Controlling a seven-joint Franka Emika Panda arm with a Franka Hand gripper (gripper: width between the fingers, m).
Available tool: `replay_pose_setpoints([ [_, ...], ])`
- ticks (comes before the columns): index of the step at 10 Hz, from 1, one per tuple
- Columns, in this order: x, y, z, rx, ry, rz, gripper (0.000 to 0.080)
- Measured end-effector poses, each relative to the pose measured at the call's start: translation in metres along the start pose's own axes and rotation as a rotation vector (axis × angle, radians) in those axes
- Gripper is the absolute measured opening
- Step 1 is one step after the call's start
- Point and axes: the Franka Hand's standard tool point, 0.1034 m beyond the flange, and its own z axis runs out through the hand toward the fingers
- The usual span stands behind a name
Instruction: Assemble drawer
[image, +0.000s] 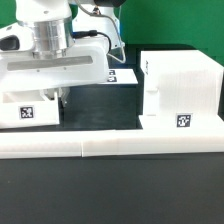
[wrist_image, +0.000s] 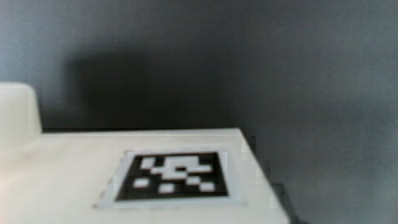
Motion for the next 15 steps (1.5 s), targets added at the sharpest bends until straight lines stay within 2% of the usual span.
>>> replay_pose_setpoints([
  [4,0.002,-0.001,-0.001,-0.001,0.001,0.002,0.0041],
  [6,0.013,-0.020,-0.008,-0.004,0.010,-0.006,0.0041],
  [7,0.018,-0.028,-0.012,0.003,0.003,-0.022,0.0041],
  [9,0.031,-0.031,-0.023,0.015,0.005,-0.027,0.0042],
  [13,0.026,-0.030,-0.017,0.010,-0.002,-0.180,0.0042],
  [15,0.024,-0.033,-0.014,-0.015,-0.008,-0.427,0.0042],
])
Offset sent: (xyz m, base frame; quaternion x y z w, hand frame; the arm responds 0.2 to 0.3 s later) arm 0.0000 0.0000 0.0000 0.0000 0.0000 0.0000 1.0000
